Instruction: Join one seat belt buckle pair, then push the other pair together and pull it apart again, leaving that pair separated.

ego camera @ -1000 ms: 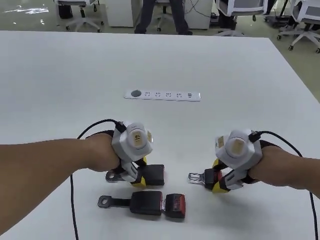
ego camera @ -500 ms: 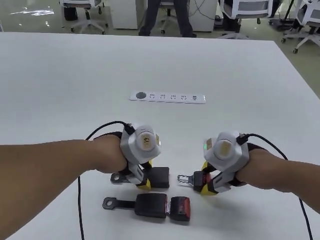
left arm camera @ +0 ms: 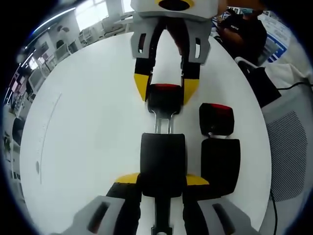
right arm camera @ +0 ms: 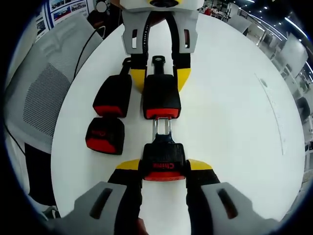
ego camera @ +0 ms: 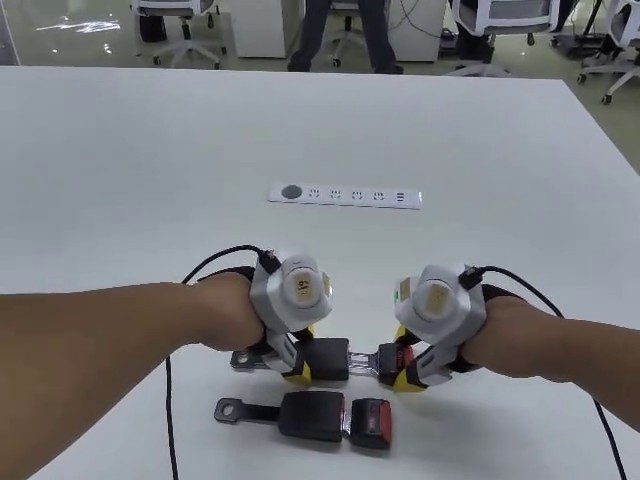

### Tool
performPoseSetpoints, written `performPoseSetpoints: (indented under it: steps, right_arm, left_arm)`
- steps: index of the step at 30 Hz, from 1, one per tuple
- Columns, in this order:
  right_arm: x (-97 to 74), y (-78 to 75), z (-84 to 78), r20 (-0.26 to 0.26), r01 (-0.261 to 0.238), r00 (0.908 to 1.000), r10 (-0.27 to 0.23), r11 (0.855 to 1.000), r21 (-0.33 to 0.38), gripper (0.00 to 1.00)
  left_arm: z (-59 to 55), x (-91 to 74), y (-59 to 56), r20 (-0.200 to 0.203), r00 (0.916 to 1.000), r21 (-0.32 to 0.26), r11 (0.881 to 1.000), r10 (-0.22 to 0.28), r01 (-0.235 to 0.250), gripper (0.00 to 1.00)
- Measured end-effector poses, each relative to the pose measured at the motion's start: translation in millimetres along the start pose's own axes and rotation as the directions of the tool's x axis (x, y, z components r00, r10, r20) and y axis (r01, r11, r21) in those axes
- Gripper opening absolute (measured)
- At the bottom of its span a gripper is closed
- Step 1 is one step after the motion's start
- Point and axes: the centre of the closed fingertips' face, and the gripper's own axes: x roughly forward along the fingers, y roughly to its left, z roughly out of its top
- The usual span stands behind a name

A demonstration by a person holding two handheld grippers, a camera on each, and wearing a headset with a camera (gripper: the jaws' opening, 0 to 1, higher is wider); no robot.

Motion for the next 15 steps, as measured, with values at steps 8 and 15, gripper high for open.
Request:
performPoseSetpoints:
  steps: [8,15]
  right_arm:
    - [0.6,-0.1,0.1,0.013,-0.004,0.9999,0.004,1.0,-0.003,0.33]
    - [0.0,-0.5,2.5,0.032,-0.002,0.9995,0.002,1.0,-0.002,0.32]
  left_arm:
    - [0.5,-0.5,-0.9,0.005,1.0,-0.002,1.0,0.0,0.0,0.33]
    - [0.7,-0.6,-0.7,0.008,1.0,0.003,1.0,-0.002,0.002,0.33]
